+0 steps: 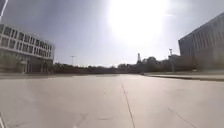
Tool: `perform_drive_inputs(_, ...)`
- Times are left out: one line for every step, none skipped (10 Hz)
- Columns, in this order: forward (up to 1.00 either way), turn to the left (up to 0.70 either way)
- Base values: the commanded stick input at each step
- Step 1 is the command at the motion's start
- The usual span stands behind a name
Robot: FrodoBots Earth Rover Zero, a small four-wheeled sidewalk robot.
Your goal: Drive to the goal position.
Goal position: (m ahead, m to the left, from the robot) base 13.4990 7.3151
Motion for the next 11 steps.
perform_drive_inputs(0.7,0.0)
perform_drive_inputs(0.7,0.0)
perform_drive_inputs(0.7,0.0)
perform_drive_inputs(0.7,0.0)
perform_drive_inputs(0.7,0.0)
perform_drive_inputs(0.7,0.0)
perform_drive_inputs(0.7,0.0)
perform_drive_inputs(0.7,0.0)
perform_drive_inputs(0.7,0.0)
perform_drive_inputs(0.7,0.0)
perform_drive_inputs(0.7,0.0)
